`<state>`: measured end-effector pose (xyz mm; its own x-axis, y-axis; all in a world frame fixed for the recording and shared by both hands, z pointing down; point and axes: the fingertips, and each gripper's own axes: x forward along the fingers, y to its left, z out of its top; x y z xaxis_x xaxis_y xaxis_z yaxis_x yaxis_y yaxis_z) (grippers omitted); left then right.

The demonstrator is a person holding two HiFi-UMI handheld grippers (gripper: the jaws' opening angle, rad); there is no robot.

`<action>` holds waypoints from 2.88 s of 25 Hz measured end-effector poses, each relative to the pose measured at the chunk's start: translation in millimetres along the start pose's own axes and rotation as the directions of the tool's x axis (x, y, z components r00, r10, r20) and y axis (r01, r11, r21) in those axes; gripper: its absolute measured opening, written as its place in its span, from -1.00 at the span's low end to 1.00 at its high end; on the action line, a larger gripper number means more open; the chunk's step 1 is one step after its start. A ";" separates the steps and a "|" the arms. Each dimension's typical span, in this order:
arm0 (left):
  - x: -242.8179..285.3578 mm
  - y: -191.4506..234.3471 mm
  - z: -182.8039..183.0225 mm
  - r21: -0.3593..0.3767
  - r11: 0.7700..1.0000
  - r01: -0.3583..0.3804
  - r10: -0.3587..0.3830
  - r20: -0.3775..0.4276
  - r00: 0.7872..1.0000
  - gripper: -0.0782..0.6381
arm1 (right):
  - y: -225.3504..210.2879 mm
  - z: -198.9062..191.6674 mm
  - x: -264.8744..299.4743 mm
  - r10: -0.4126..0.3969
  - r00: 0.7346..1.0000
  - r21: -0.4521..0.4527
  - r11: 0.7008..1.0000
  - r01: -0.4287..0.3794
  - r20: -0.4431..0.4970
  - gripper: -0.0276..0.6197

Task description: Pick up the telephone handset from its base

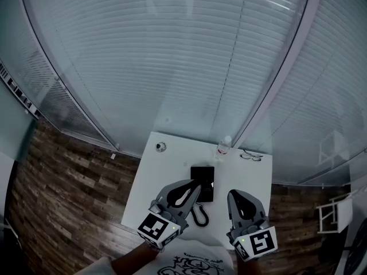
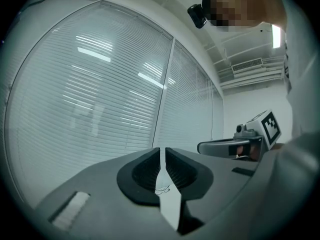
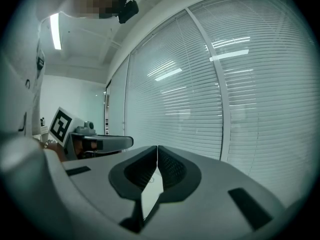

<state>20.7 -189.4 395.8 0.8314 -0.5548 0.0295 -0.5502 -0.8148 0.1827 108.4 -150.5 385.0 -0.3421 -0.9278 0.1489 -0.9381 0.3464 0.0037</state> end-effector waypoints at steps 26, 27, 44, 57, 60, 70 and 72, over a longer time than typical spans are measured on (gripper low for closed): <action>33.9 56.8 -191.4 -0.125 0.988 -0.092 0.047 -0.321 0.946 -0.53 | -19.2 -19.3 26.9 0.028 0.999 0.007 1.000 -0.028 -0.033 -0.90; 34.1 59.2 -206.6 -0.119 0.989 -0.092 0.046 -0.344 0.938 -0.52 | -19.0 -19.5 27.6 0.029 0.999 0.010 1.000 -0.029 -0.035 -0.90; 54.2 107.3 -349.7 -0.271 0.940 -0.207 0.036 -0.523 0.852 -0.39 | -22.6 -30.6 46.2 0.051 0.995 0.030 0.998 -0.049 -0.088 -0.90; 66.1 107.5 -370.4 -0.469 0.868 -0.164 -0.081 -0.461 0.884 -0.41 | -28.8 -43.0 50.8 0.044 0.992 0.057 0.998 -0.038 -0.116 -0.90; 65.4 107.7 -369.0 -0.484 0.858 -0.172 -0.080 -0.456 0.886 -0.44 | -26.5 -40.5 52.6 0.046 0.993 0.055 0.998 -0.040 -0.107 -0.90; 60.1 106.7 -360.3 -0.557 0.803 -0.212 -0.058 -0.427 0.902 -0.55 | -21.9 -33.6 46.8 0.042 0.994 0.047 0.998 -0.038 -0.099 -0.90; 59.1 106.4 -358.3 -0.569 0.794 -0.213 -0.054 -0.415 0.908 -0.55 | -21.5 -31.6 44.5 0.039 0.995 0.044 0.998 -0.035 -0.096 -0.90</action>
<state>38.9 -248.7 769.1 0.8169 -0.3897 0.4252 -0.5700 -0.4333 0.6981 115.1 -194.9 422.7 -0.3719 -0.8959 0.2432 -0.9269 0.3724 -0.0454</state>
